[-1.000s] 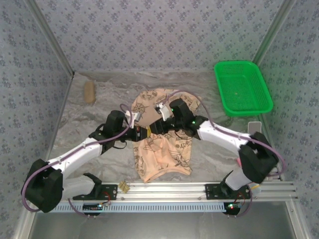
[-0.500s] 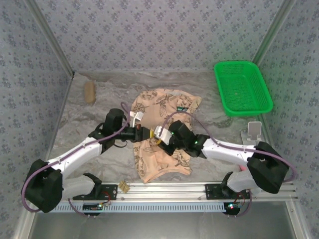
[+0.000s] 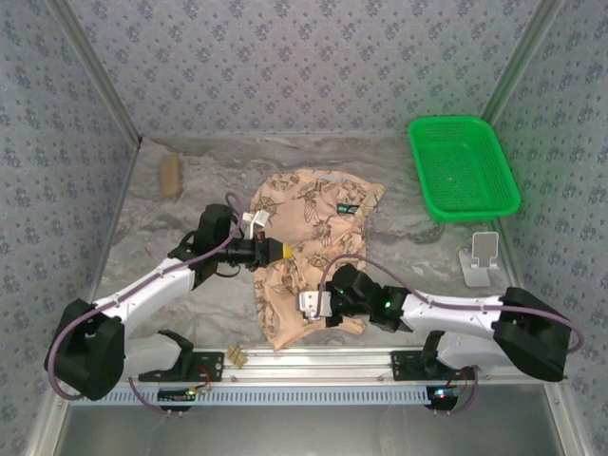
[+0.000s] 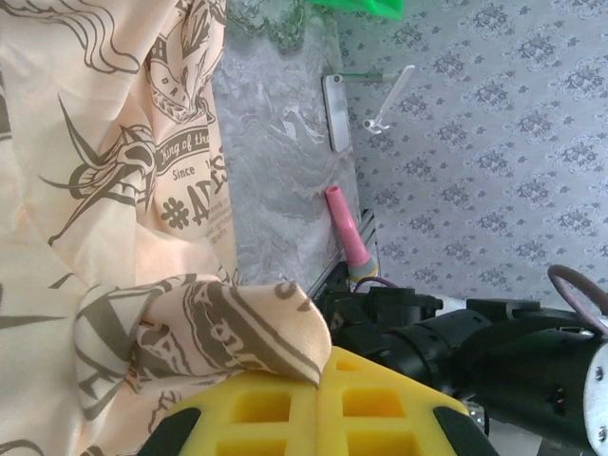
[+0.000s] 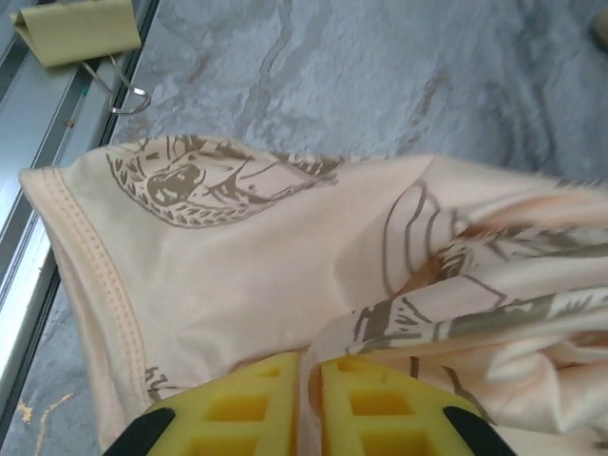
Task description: Fold the inside-out t-shirt
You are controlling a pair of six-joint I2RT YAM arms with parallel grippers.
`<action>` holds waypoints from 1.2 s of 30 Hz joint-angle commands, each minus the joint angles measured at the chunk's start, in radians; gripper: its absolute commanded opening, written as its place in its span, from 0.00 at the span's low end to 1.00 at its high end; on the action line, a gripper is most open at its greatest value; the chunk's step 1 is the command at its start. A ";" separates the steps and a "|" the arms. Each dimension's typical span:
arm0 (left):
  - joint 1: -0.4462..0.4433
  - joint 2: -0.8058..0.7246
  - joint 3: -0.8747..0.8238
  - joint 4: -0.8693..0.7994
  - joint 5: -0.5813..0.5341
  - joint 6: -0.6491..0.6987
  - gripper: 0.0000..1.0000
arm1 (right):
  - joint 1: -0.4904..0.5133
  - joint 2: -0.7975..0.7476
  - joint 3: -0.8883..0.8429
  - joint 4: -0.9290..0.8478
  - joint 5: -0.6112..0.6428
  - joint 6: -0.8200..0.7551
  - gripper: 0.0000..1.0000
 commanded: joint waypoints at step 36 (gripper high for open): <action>-0.004 -0.024 -0.047 -0.347 -0.365 0.474 0.00 | -0.413 0.000 0.131 -0.085 -0.465 0.110 0.00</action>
